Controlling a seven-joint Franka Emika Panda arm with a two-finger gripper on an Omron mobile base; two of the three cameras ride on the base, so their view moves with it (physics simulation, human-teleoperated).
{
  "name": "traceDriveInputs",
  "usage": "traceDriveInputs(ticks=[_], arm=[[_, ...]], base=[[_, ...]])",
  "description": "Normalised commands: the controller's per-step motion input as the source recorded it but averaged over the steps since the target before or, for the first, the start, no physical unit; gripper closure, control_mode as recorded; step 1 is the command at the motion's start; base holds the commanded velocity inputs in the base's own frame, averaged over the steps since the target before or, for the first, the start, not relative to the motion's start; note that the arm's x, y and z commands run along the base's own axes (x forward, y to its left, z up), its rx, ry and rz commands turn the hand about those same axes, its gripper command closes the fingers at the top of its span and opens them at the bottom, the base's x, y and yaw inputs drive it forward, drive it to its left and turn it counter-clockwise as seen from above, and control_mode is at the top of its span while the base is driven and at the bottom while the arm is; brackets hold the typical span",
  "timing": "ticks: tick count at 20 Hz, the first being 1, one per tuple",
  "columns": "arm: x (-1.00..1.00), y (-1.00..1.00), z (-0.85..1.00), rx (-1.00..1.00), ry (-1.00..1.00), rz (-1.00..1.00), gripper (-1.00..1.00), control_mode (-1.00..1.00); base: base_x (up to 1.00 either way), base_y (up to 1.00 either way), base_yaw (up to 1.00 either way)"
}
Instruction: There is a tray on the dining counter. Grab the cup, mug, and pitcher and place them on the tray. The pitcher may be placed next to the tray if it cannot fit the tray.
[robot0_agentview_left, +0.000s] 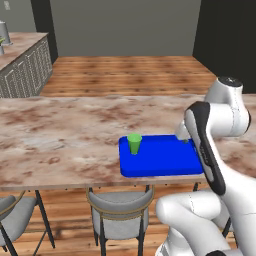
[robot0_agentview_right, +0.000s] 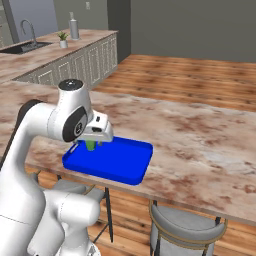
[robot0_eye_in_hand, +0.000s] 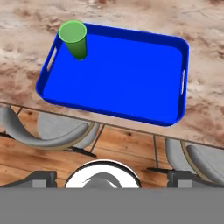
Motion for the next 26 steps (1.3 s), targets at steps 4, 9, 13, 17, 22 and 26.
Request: traceDriveInputs(ticks=[4,9,13,17,22,26], arm=[[-0.37,-0.01,0.00,-0.06,0.00,0.00,-1.00,-1.00],[-0.37,0.00,0.00,-0.04,0.00,0.00,-1.00,-1.00],[-0.19,0.04,0.00,0.00,0.00,0.00,-1.00,-1.00],[-0.11,0.05,0.00,0.00,-0.01,0.00,-1.00,-1.00],[0.00,0.02,0.00,0.00,0.00,0.00,-1.00,-1.00],[0.00,0.00,0.00,0.00,0.00,0.00,-1.00,1.00]], base=[[0.00,0.00,0.00],[0.00,0.00,0.00],[0.00,0.00,0.00],[0.00,0.00,0.00],[0.00,0.00,0.00],[-0.02,0.00,0.00]])
